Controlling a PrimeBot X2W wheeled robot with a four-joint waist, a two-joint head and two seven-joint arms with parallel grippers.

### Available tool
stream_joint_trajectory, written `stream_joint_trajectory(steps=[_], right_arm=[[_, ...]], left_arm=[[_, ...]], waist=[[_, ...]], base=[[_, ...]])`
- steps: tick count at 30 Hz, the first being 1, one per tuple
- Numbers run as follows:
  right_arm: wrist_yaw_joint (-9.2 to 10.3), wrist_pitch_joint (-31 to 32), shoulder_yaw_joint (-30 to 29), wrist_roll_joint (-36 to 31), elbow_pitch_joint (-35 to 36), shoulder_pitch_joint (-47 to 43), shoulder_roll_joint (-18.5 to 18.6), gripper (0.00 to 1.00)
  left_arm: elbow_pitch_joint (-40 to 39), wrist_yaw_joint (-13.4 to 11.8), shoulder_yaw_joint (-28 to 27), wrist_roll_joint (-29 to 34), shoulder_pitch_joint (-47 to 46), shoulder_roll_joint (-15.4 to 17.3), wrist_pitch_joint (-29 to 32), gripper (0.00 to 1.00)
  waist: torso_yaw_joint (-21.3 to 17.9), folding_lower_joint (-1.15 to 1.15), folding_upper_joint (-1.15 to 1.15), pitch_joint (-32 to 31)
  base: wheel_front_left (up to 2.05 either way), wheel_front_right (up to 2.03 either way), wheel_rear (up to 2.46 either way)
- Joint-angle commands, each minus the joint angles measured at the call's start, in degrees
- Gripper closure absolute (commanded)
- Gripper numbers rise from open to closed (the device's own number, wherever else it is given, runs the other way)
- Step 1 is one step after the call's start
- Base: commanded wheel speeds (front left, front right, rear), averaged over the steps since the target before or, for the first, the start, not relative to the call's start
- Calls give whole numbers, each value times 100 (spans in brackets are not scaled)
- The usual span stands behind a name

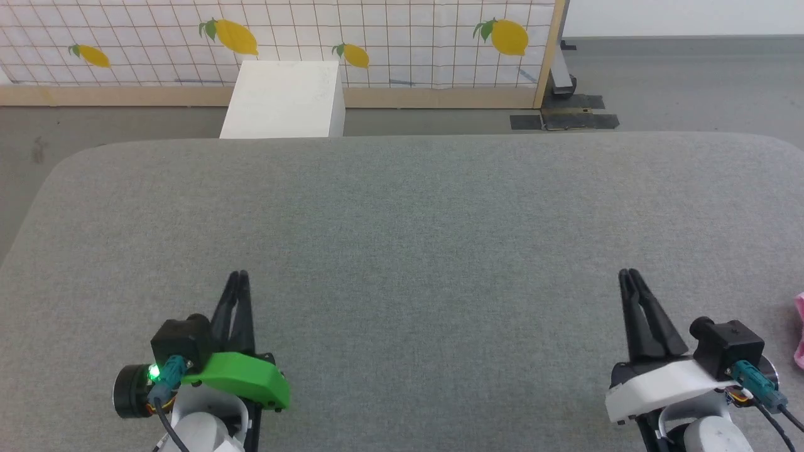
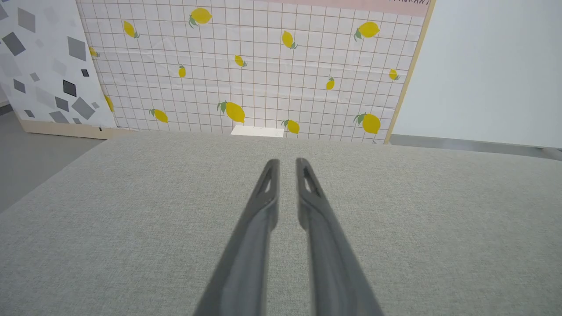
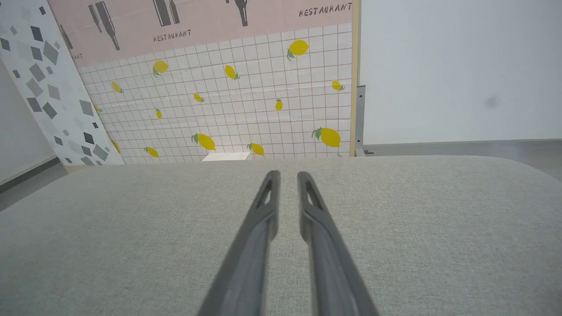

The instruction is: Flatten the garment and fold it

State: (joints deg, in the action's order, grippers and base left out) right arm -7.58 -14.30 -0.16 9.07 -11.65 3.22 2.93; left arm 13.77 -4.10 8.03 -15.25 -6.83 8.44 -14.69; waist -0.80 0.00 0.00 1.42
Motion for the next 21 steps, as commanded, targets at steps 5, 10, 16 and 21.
stream_joint_trajectory(steps=[5,10,16,21], right_arm=[[0,55,2,-35,45,-12,0,100],[1,113,2,-71,92,-25,0,100],[1,180,3,-114,147,-41,-1,100],[1,237,4,-151,193,-53,-1,100]], left_arm=[[-53,16,-32,59,26,-21,57,100],[-108,32,-64,120,54,-44,116,100],[-174,52,-102,192,86,-70,185,100],[-229,68,-134,253,113,-92,244,100]], waist=[[3,0,0,-6],[6,0,0,-11],[10,0,0,-18],[13,0,0,-24]], base=[[0,0,0],[0,0,0],[0,0,0],[0,0,0]])
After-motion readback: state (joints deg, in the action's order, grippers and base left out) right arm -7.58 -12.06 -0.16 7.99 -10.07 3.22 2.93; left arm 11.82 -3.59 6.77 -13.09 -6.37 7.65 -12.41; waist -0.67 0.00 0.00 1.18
